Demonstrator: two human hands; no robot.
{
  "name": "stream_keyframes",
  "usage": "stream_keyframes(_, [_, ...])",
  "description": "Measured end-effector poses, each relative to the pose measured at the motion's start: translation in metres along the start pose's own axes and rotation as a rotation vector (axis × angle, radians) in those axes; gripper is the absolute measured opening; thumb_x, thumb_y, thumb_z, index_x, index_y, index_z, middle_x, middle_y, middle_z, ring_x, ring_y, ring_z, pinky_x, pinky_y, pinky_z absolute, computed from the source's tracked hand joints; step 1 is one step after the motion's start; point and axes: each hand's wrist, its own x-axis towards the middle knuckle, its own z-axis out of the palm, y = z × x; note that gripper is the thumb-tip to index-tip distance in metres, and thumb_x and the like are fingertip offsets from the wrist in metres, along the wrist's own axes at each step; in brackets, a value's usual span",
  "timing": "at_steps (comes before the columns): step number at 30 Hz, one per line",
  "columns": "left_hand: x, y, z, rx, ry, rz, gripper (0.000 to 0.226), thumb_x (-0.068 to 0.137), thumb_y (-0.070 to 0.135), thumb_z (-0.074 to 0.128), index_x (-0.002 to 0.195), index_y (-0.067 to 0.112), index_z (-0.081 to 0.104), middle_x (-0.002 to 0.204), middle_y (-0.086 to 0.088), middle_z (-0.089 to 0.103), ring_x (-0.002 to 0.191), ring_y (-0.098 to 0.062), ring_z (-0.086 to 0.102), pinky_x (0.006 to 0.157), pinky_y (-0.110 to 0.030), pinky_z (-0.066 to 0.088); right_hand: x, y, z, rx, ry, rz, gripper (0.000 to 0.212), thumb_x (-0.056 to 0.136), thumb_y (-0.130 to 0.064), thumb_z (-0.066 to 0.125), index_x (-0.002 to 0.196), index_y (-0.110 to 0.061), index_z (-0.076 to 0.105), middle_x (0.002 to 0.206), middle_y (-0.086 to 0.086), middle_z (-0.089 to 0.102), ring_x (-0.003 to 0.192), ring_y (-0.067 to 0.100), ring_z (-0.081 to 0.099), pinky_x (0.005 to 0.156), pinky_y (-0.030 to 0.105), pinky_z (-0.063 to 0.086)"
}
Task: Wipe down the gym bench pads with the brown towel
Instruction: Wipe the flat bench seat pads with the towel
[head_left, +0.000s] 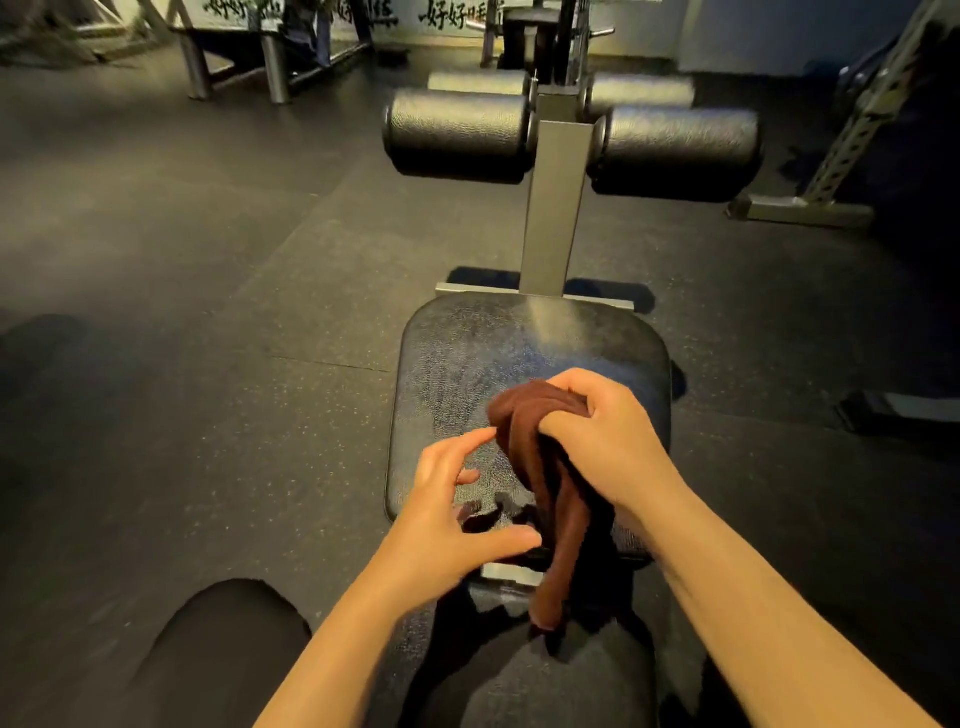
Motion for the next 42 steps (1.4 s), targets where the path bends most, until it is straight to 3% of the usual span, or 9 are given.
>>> stream_keyframes(4, [0.006, -0.006, 0.019, -0.021, 0.031, 0.016, 0.07, 0.081, 0.035, 0.081, 0.133, 0.049, 0.036, 0.121, 0.045, 0.049, 0.114, 0.018, 0.05, 0.088, -0.006, 0.041, -0.008, -0.012, -0.005, -0.182, 0.078, -0.093, 0.011, 0.08, -0.018, 0.062, 0.074, -0.027, 0.059, 0.071, -0.01, 0.063, 0.078, 0.015, 0.06, 0.072, 0.036, 0.048])
stream_keyframes(8, [0.023, -0.002, 0.02, -0.055, 0.248, 0.009, 0.045, 0.088, -0.01, 0.057, 0.099, 0.033, 0.062, 0.087, 0.032, 0.068, 0.08, 0.01, 0.062, 0.072, -0.007, 0.044, -0.002, 0.001, -0.025, -0.231, 0.077, -0.065, 0.006, 0.08, -0.026, 0.066, 0.08, -0.028, 0.061, 0.077, -0.012, 0.066, 0.083, 0.014, 0.063, 0.076, 0.037, 0.051])
stream_keyframes(17, [0.034, 0.037, -0.014, -0.112, 0.174, 0.101, 0.076, 0.077, -0.027, 0.052, 0.121, 0.034, 0.061, 0.112, 0.006, 0.069, 0.102, -0.005, 0.067, 0.089, -0.021, 0.052, 0.012, 0.012, -0.067, -0.334, 0.083, -0.09, 0.021, 0.076, -0.037, 0.072, 0.093, -0.033, 0.062, 0.089, -0.015, 0.068, 0.089, 0.013, 0.063, 0.082, 0.04, 0.052])
stream_keyframes(21, [0.03, 0.05, -0.018, 0.039, 0.195, 0.243, 0.068, 0.075, -0.012, 0.052, 0.125, 0.032, 0.062, 0.123, 0.022, 0.059, 0.123, 0.005, 0.051, 0.1, -0.01, 0.04, 0.021, 0.014, -0.073, -0.332, 0.083, -0.155, 0.02, 0.076, -0.034, 0.07, 0.093, -0.034, 0.06, 0.087, -0.017, 0.066, 0.087, 0.01, 0.061, 0.079, 0.038, 0.052])
stream_keyframes(25, [0.059, 0.055, -0.033, 0.148, 0.311, 0.331, 0.07, 0.089, -0.003, 0.066, 0.144, 0.029, 0.036, 0.144, 0.021, 0.032, 0.127, 0.024, 0.03, 0.099, 0.003, 0.024, 0.064, 0.013, -0.072, -0.462, 0.109, -0.28, 0.039, 0.081, -0.027, 0.073, 0.116, -0.031, 0.057, 0.109, -0.009, 0.06, 0.102, 0.02, 0.057, 0.086, 0.036, 0.045])
stream_keyframes(28, [0.102, 0.03, -0.04, 0.442, 0.308, 0.203, 0.086, 0.09, 0.01, 0.07, 0.156, 0.013, 0.013, 0.162, 0.005, 0.005, 0.147, 0.0, 0.009, 0.114, -0.009, 0.01, 0.096, 0.025, -0.062, -0.867, 0.107, -0.252, 0.072, 0.086, -0.04, 0.071, 0.146, -0.028, 0.035, 0.141, 0.002, 0.042, 0.127, 0.029, 0.042, 0.103, 0.044, 0.033])
stream_keyframes(30, [0.113, 0.007, -0.031, 0.54, 0.401, 0.036, 0.086, 0.094, 0.016, 0.066, 0.157, 0.011, 0.009, 0.166, -0.004, -0.002, 0.152, -0.021, 0.008, 0.119, -0.028, 0.014, 0.1, 0.04, -0.048, -0.886, 0.087, -0.208, 0.076, 0.089, -0.044, 0.067, 0.151, -0.026, 0.028, 0.149, 0.004, 0.034, 0.135, 0.029, 0.036, 0.109, 0.044, 0.03])
stream_keyframes(37, [0.11, -0.054, 0.062, 0.753, 0.256, 0.122, 0.046, 0.089, 0.032, 0.05, 0.128, 0.012, 0.064, 0.138, -0.013, 0.058, 0.122, -0.033, 0.06, 0.099, -0.056, 0.049, 0.08, 0.133, 0.017, -0.814, -0.186, -0.113, 0.056, 0.105, -0.035, 0.038, 0.157, -0.026, 0.018, 0.165, 0.005, 0.007, 0.152, 0.024, 0.006, 0.122, 0.043, 0.012])
stream_keyframes(42, [0.153, -0.075, 0.077, 0.903, 0.229, -0.027, 0.058, 0.091, 0.048, 0.035, 0.132, 0.019, 0.064, 0.137, -0.01, 0.06, 0.127, -0.029, 0.058, 0.11, -0.056, 0.02, 0.101, 0.16, 0.032, -0.661, -0.085, -0.019, 0.055, 0.105, -0.039, 0.017, 0.157, -0.025, 0.008, 0.165, 0.004, -0.002, 0.152, 0.019, -0.004, 0.12, 0.035, -0.008])
